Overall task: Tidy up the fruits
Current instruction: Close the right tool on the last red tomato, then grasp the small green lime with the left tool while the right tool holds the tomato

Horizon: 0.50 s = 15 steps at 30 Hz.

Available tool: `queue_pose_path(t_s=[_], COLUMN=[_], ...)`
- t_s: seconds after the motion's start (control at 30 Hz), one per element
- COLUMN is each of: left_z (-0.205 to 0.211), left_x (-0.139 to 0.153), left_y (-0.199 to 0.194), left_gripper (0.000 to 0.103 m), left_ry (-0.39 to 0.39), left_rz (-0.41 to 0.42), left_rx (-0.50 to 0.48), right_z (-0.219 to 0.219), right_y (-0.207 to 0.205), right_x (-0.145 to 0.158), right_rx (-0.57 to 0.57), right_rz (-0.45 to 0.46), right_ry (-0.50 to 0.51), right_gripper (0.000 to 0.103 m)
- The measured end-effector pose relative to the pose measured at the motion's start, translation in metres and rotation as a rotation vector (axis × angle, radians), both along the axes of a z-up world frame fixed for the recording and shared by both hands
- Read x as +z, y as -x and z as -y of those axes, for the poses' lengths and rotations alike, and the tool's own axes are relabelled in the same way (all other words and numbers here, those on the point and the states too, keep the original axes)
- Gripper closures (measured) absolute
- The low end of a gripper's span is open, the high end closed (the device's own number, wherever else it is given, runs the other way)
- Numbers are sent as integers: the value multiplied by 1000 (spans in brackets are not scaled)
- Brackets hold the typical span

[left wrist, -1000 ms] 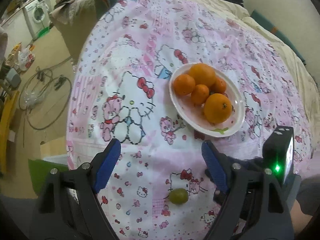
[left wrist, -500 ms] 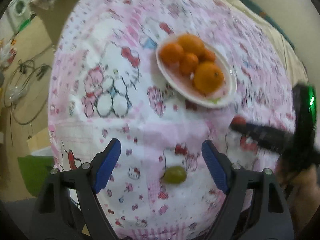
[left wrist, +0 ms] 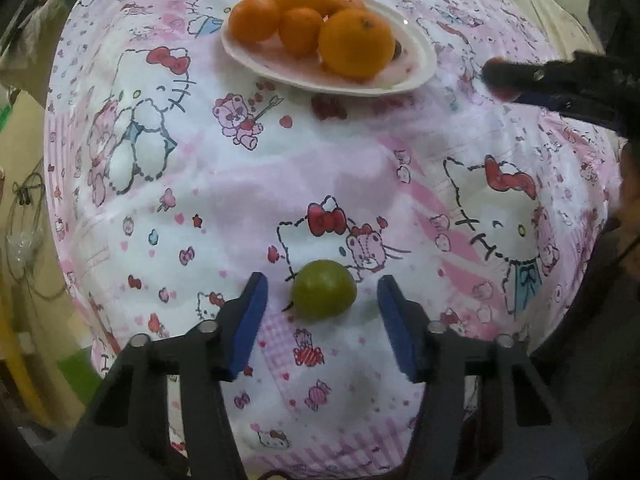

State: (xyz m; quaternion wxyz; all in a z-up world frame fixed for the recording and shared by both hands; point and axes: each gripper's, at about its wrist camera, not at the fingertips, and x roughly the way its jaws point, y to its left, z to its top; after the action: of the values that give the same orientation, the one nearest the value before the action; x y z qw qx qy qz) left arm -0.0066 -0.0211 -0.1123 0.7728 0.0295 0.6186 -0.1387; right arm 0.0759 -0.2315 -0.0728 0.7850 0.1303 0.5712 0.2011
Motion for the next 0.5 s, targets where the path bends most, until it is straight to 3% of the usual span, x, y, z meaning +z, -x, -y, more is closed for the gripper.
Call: queue_pose_path(t_s=[0.13, 0.17, 0.2, 0.23, 0.5], left_z=[9, 11, 12, 13, -2], left_x=[-2, -3, -3, -4, 11], left_y=[-3, -2, -2, -1, -7], left_gripper=[53, 60, 73, 75, 77], left_ry=[-18, -29, -33, -34, 15], left_rz=[15, 17, 16, 3, 9], left_rx=[-34, -41, -50, -54, -8], right_z=[7, 7, 7, 8, 18], right_y=[-3, -4, -4, -5, -10], right_x=[4, 4, 5, 6, 18], right_rx=[-17, -17, -18, -20, -45], right_rz=[-7, -8, -8, -6, 4], right_ry=[-29, -32, -34, -39, -80], right_gripper=[63, 63, 63, 63, 63])
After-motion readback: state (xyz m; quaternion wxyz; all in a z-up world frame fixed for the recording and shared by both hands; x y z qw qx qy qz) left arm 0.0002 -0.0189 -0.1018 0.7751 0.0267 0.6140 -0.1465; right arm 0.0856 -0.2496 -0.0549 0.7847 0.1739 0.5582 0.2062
